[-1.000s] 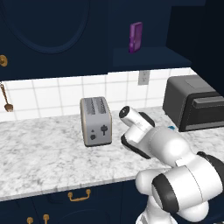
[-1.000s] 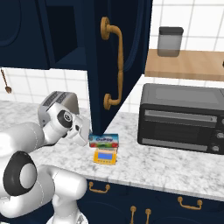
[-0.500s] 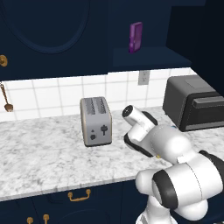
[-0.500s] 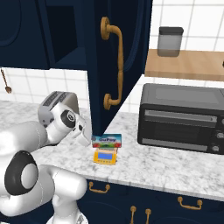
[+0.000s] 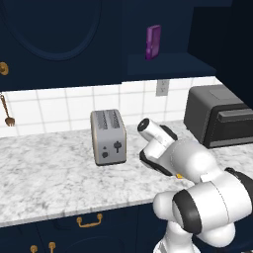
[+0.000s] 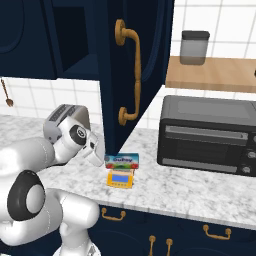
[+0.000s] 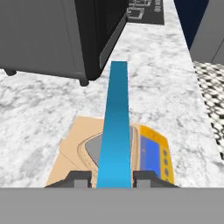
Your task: Pick the boxed food and place it on the digital scale for weighing, and close the cabinet.
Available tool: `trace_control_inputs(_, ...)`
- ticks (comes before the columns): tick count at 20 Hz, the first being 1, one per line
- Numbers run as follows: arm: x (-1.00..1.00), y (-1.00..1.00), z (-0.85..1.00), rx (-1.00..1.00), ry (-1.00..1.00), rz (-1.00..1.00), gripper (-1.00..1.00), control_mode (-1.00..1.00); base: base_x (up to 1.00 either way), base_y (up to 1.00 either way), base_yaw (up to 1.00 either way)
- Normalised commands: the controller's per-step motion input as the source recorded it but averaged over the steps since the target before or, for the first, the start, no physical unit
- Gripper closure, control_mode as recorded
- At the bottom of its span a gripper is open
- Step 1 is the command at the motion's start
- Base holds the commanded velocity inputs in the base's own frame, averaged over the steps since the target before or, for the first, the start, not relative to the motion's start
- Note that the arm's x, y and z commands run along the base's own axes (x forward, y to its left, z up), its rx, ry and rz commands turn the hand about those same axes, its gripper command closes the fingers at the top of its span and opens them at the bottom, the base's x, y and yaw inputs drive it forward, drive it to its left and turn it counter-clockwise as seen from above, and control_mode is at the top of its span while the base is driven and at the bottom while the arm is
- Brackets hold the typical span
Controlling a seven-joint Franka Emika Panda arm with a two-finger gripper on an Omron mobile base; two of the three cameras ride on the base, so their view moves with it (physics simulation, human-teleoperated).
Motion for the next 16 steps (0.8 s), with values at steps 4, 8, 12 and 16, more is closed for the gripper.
trace_control_inputs(4, -0.07, 0.0, 0.0, 0.0, -0.04, 0.0, -1.0, -1.0, 0.0, 0.0, 0.0)
trace_control_inputs(8, 0.0, 0.0, 0.08, 0.0, -0.01, 0.0, -1.0, -1.0, 0.0, 0.0, 0.0)
trace_control_inputs(12, -0.08, 0.0, 0.11, 0.0, -0.08, 0.0, -1.0, -1.0, 0.0, 0.0, 0.0)
trace_control_inputs(16, -0.45, 0.2, 0.57, -0.02, -0.21, 0.0, -1.0, -1.0, 0.0, 0.0, 0.0)
